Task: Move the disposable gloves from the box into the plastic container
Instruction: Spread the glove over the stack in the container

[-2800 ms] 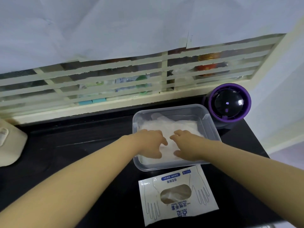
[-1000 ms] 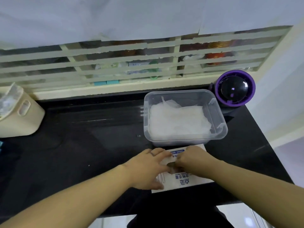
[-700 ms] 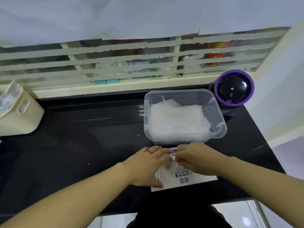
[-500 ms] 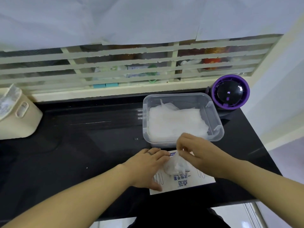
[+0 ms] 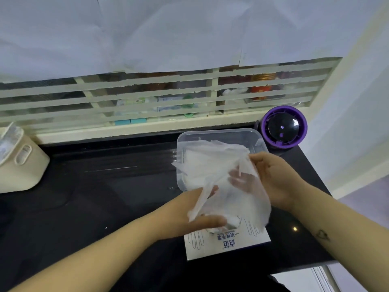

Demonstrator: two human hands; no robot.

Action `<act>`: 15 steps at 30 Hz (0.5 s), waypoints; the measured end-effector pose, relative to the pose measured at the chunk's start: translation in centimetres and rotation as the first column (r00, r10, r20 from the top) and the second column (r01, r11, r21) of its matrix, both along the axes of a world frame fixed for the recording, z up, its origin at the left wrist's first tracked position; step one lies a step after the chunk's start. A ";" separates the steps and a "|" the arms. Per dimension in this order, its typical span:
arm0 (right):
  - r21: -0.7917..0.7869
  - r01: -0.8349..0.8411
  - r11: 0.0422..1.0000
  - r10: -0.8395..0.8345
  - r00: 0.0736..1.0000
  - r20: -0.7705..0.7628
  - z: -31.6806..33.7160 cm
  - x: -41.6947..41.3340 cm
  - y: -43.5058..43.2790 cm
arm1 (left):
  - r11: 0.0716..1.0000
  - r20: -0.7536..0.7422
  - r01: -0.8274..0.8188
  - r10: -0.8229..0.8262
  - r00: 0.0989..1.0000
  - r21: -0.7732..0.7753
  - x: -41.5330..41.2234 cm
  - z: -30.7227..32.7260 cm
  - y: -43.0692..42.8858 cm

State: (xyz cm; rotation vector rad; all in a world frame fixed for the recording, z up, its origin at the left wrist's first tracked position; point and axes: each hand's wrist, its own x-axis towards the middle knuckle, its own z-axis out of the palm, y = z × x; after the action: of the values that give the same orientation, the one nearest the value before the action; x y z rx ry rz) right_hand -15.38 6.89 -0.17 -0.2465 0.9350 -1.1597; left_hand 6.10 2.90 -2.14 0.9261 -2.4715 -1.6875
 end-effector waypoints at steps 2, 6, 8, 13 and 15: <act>0.050 -0.053 0.997 0.050 0.997 0.056 -0.5 0.3 0.2 | 0.959 -0.124 -0.129 0.164 0.979 0.251 -0.4 0.8 -0.2; 0.067 -0.063 0.996 0.054 0.991 0.122 -1.8 0.8 -0.4 | 0.701 -0.225 -0.270 0.528 0.819 0.660 -2.3 2.4 -1.0; 0.092 -0.038 0.995 0.029 0.995 0.098 -2.0 1.2 -0.8 | 0.598 -0.213 -0.322 0.653 0.726 0.734 -3.2 3.1 -1.8; 0.071 0.086 0.994 -0.076 0.988 -0.131 -3.3 0.6 -1.0 | 0.447 -0.135 -0.430 0.800 0.585 0.784 -3.9 3.3 -3.7; -0.057 0.002 0.998 -0.019 0.958 -0.287 -3.2 0.5 -0.6 | 0.415 -0.113 -0.451 0.821 0.559 0.790 -3.9 3.2 -4.6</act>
State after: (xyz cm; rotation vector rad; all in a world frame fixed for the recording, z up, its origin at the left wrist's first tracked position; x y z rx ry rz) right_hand -14.93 6.28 -3.38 -0.4660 1.1598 -1.1803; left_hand 2.23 -1.73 1.11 1.1001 -0.8379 -2.1039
